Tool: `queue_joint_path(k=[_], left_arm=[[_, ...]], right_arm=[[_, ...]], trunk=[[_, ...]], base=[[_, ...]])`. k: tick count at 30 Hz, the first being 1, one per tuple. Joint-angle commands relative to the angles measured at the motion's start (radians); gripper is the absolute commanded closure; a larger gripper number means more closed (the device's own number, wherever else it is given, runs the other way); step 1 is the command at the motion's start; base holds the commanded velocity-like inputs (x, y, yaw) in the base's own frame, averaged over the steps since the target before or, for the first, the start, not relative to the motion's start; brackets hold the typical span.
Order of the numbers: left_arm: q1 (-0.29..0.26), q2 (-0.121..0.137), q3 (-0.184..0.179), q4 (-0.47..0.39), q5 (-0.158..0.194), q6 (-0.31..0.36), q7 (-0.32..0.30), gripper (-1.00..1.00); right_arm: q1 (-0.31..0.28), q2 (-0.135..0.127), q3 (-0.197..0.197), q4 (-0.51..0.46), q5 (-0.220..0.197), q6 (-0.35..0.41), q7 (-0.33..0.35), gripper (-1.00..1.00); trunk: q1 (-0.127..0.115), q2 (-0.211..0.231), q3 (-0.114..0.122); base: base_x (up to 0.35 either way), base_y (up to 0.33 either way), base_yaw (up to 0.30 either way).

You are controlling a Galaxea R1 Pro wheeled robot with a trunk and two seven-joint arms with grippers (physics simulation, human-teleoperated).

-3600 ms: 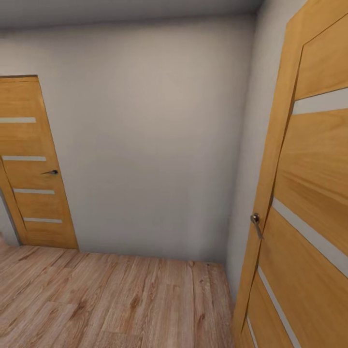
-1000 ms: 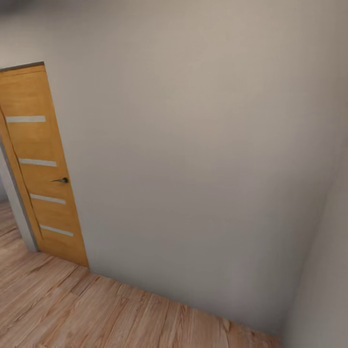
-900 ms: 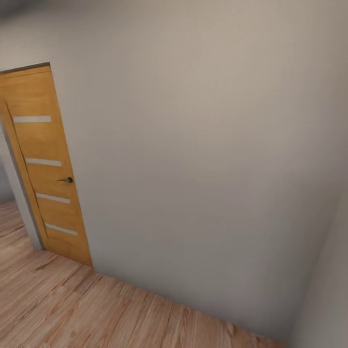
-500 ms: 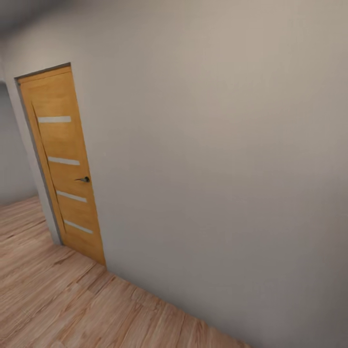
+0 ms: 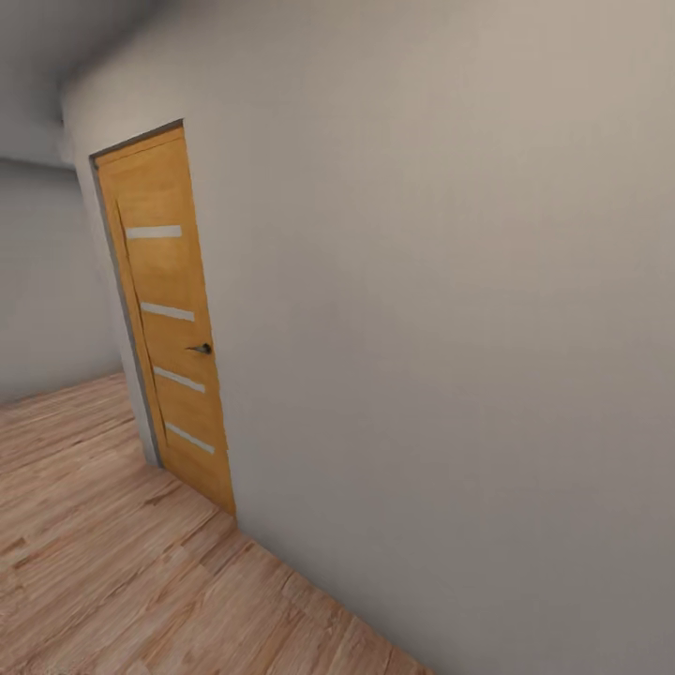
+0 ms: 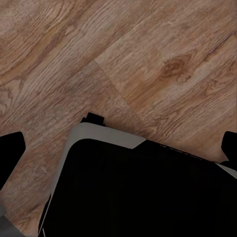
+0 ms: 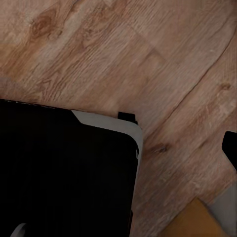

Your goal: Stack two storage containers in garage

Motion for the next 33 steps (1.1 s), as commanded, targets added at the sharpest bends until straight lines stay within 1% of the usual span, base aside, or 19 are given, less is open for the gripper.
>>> queue_joint_path(k=[1, 16, 33], left_arm=[[0.000, 0.000, -0.009, 0.000, 0.007, -0.002, 0.003, -1.00], [0.000, 0.000, -0.009, 0.000, 0.008, -0.002, 0.003, -1.00], [-0.001, 0.000, -0.009, 0.000, 0.009, -0.003, 0.003, -1.00]], right_arm=[[-0.001, 0.000, 0.003, 0.002, 0.007, -0.004, 0.001, -1.00], [-0.001, 0.000, -0.001, 0.003, 0.002, 0.005, 0.001, -1.00], [-0.001, 0.000, -0.003, 0.003, 0.001, 0.008, -0.001, -1.00]], trunk=[[0.001, -0.001, 0.000], [0.001, -0.001, 0.000], [0.001, -0.001, 0.000]], base=[[0.293, 0.000, 0.267], [0.284, 0.000, 0.268], [0.247, 0.000, 0.269]])
